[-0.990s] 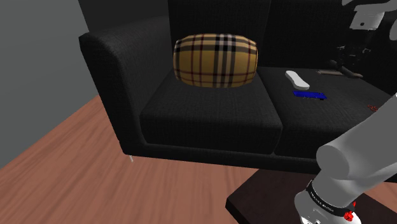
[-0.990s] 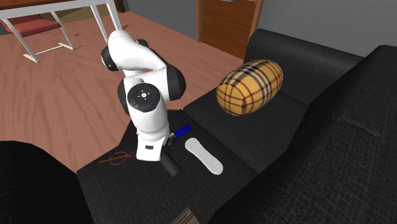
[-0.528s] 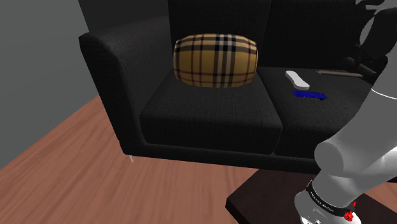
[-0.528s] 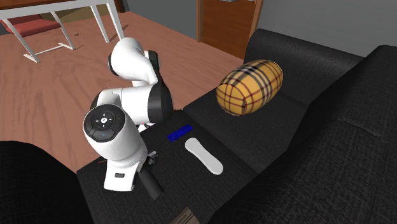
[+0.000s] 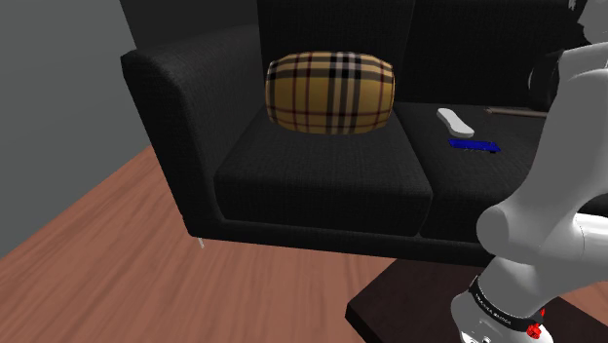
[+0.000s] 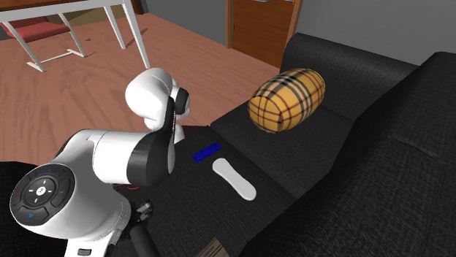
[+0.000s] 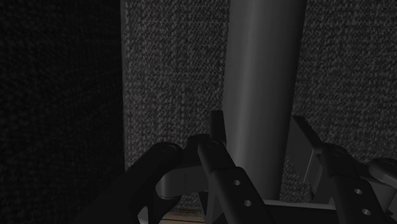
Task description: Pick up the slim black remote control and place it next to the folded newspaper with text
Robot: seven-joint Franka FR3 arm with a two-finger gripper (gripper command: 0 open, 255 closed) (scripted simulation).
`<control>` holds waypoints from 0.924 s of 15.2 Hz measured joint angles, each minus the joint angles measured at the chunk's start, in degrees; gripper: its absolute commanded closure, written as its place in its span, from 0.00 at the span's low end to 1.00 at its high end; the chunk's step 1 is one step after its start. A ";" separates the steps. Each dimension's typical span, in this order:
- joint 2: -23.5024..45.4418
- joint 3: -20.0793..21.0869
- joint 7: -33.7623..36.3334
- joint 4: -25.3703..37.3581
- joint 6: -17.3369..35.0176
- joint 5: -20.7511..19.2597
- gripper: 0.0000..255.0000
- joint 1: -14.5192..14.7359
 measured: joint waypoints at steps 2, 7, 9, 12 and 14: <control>6.84 1.04 -2.29 11.41 -4.39 3.75 1.00 -7.44; 8.67 1.39 -3.24 10.45 -2.09 4.53 1.00 -8.34; 7.40 1.02 -3.34 6.31 0.56 3.80 1.00 -6.67; 6.14 0.67 -3.40 1.79 3.62 3.06 1.00 -4.99; 5.45 0.52 -3.35 -1.11 5.73 2.67 1.00 -3.94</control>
